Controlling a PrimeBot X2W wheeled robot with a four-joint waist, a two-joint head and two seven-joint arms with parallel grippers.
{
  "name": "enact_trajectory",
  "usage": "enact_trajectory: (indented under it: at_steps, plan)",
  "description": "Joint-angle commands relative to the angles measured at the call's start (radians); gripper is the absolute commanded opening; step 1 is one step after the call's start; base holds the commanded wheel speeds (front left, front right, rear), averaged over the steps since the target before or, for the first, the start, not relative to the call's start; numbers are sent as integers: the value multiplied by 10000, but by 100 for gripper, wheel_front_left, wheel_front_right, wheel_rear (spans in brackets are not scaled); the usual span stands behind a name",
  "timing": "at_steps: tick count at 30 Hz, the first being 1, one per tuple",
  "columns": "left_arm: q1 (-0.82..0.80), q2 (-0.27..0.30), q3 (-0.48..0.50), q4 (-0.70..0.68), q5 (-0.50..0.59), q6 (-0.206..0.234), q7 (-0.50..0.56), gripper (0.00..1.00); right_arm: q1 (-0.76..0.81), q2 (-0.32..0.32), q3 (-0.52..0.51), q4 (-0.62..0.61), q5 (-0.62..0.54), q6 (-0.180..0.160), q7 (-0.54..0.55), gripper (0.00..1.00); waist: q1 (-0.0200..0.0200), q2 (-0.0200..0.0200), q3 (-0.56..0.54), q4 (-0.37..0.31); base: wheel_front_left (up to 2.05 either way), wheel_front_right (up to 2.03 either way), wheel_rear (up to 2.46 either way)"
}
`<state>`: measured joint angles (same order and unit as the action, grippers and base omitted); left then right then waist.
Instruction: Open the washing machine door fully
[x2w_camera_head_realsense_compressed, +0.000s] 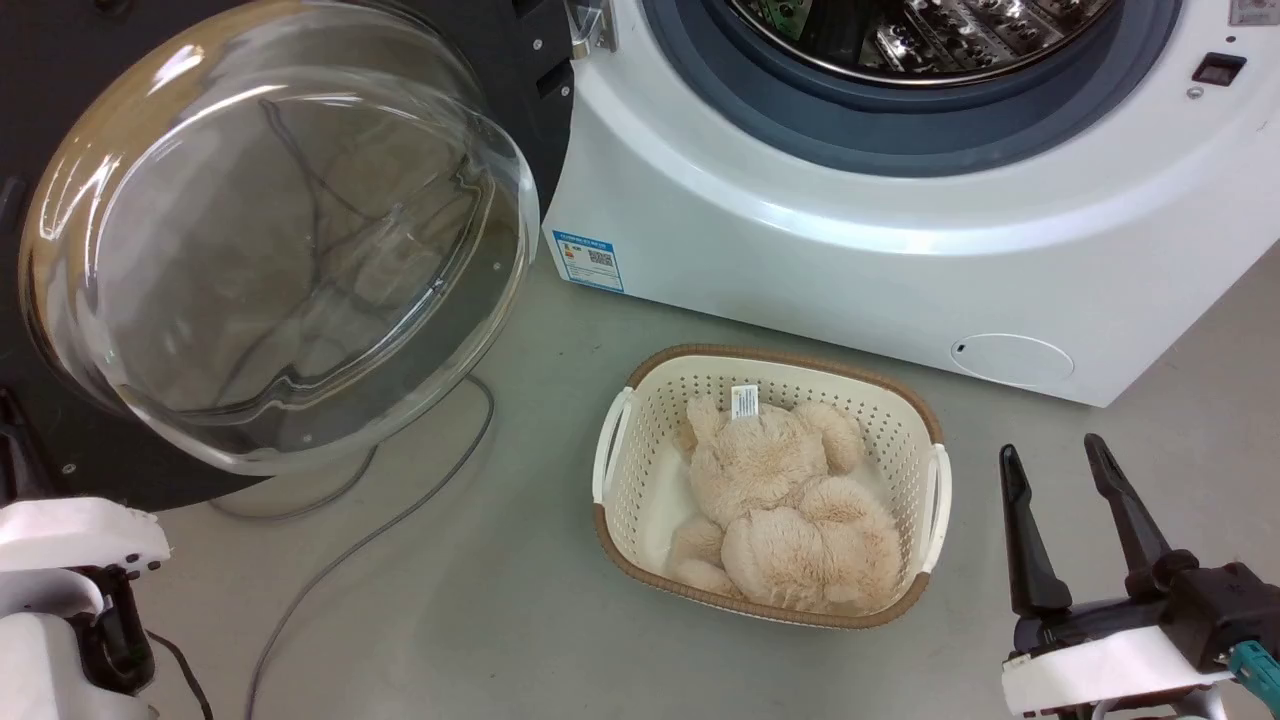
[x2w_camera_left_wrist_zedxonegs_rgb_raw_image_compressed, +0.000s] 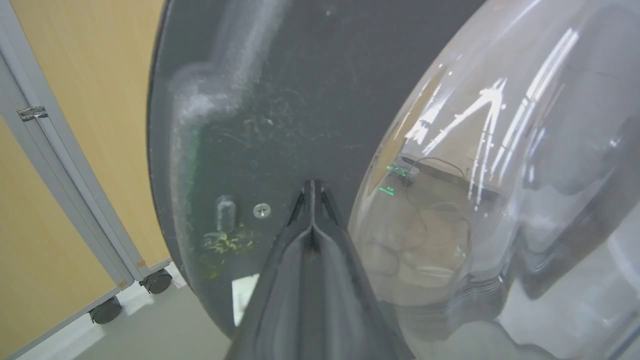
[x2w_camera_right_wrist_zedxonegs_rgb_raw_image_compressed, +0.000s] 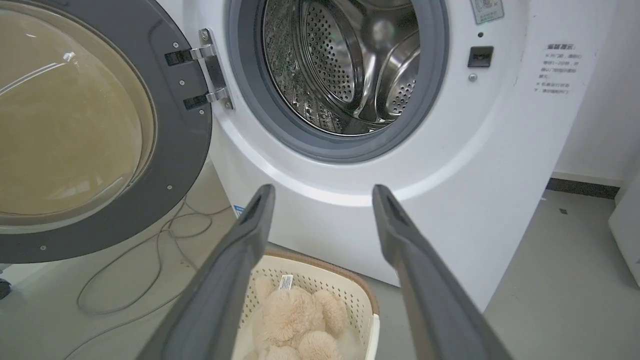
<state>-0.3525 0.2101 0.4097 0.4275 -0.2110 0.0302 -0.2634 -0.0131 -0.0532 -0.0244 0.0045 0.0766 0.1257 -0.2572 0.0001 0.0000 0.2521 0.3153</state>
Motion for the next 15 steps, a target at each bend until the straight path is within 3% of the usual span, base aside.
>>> enact_trajectory:
  at_steps: [1,15]
  plan:
    - [-179,10,79,52,70,-56,16,0,-186,30,0,11,-105,50,-46,100,-1,0,-13,-8,0,0,0]
    - [571,-523,319,-562,996,-447,16,0,149,30,-4,122,212,50,-46,100,-1,0,-970,-96,0,0,0]
